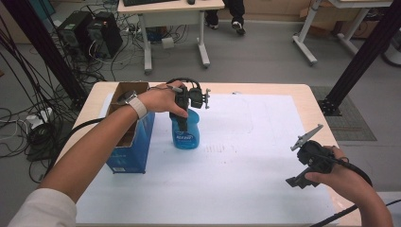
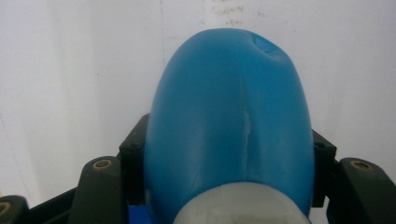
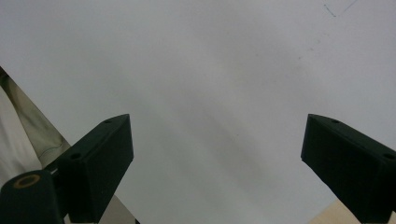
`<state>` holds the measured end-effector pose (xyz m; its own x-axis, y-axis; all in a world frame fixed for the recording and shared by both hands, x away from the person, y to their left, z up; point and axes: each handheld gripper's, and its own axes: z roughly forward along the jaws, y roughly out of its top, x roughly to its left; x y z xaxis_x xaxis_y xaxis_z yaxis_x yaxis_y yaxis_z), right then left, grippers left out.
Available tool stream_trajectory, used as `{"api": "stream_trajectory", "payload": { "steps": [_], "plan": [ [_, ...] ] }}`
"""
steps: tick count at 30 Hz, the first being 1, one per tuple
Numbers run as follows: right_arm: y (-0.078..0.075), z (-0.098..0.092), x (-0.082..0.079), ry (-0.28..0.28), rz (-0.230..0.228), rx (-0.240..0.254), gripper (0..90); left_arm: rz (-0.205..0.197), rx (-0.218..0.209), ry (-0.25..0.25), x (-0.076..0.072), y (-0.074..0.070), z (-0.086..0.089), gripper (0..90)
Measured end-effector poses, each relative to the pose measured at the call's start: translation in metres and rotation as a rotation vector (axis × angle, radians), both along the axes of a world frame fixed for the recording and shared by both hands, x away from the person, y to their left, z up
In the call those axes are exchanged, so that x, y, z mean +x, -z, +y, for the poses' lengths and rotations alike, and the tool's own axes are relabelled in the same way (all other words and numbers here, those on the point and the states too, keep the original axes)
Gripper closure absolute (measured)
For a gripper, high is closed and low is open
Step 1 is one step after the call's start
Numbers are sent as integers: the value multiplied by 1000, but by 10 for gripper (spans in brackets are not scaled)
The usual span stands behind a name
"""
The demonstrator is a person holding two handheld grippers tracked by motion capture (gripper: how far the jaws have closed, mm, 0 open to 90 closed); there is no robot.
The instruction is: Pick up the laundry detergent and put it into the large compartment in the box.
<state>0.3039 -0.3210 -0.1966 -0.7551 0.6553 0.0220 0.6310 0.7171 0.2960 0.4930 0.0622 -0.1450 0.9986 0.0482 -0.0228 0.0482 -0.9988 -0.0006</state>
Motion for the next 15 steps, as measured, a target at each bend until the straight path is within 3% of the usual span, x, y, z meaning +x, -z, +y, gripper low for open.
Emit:
{"api": "stream_trajectory", "payload": {
  "steps": [2, 4, 6, 8, 10, 12, 13, 15],
  "plan": [
    [0, 0, 0, -2, -1, 0, 92, 2, 4, -12, 0, 0, 0, 382],
    [-1, -1, -1, 1, -2, -2, 92, 6, -14, -60, 3, -6, 7, 382],
    [-2, -2, -1, 1, -2, -4, 92, 0, -31, -108, 1, -17, 13, 382],
    [-3, -2, -1, 2, -2, -7, 92, -2, -26, -122, 0, -23, 14, 381],
    [-3, -2, -1, 2, -6, -5, 92, 8, -33, -183, -2, -42, 20, 381],
    [-3, 0, -1, 0, -7, -6, 92, 13, -42, -211, -3, -49, 23, 380],
    [-3, 0, -1, -1, -7, -7, 92, 16, -46, -253, -6, -62, 27, 380],
    [-3, 2, 0, -5, -8, -7, 92, 20, -44, -272, -7, -68, 29, 380]
  ]
}}
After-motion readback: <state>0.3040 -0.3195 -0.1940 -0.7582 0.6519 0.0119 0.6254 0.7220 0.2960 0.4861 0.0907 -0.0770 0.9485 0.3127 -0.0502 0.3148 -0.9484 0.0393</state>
